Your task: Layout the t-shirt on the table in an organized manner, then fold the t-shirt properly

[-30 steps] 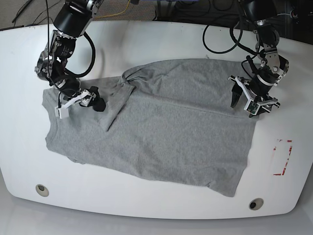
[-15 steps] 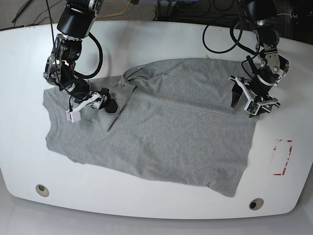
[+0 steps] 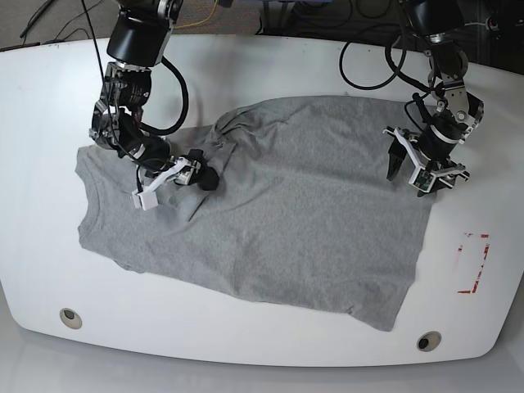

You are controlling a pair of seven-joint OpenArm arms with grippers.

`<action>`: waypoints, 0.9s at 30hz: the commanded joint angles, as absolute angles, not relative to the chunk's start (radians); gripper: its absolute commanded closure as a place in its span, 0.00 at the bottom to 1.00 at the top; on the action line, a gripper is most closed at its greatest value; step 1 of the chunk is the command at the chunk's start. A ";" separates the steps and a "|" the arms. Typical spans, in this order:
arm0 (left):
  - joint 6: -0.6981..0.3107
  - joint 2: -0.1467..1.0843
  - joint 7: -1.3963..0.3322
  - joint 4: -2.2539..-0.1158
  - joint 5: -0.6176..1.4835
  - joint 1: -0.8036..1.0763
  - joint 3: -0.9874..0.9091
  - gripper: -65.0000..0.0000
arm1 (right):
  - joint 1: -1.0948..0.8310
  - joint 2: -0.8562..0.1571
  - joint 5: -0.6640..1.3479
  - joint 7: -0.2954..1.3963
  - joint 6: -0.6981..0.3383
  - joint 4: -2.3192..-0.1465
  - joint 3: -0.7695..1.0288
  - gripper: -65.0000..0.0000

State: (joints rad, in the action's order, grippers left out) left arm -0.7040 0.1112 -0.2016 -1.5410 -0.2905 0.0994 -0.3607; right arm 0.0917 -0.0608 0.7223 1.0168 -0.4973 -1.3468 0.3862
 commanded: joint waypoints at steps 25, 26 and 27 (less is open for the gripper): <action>-0.698 0.140 -0.177 -1.555 -0.269 0.087 -0.363 0.40 | 0.177 -0.042 0.711 1.012 -0.501 -1.359 0.381 0.72; -0.698 0.140 -0.177 -1.555 -0.269 0.087 -0.363 0.40 | 0.180 -0.042 0.696 1.012 -0.501 -1.359 0.381 0.78; -0.698 0.140 -0.177 -1.555 -0.269 0.087 -0.363 0.40 | 0.182 -0.041 0.684 1.012 -0.503 -1.359 0.381 0.82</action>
State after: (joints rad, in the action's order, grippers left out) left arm -0.6975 0.1326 -0.2016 -1.5406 -0.2882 0.0994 -0.3607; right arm 0.1547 -0.0338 0.6819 1.0279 -0.4965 -1.3441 0.3813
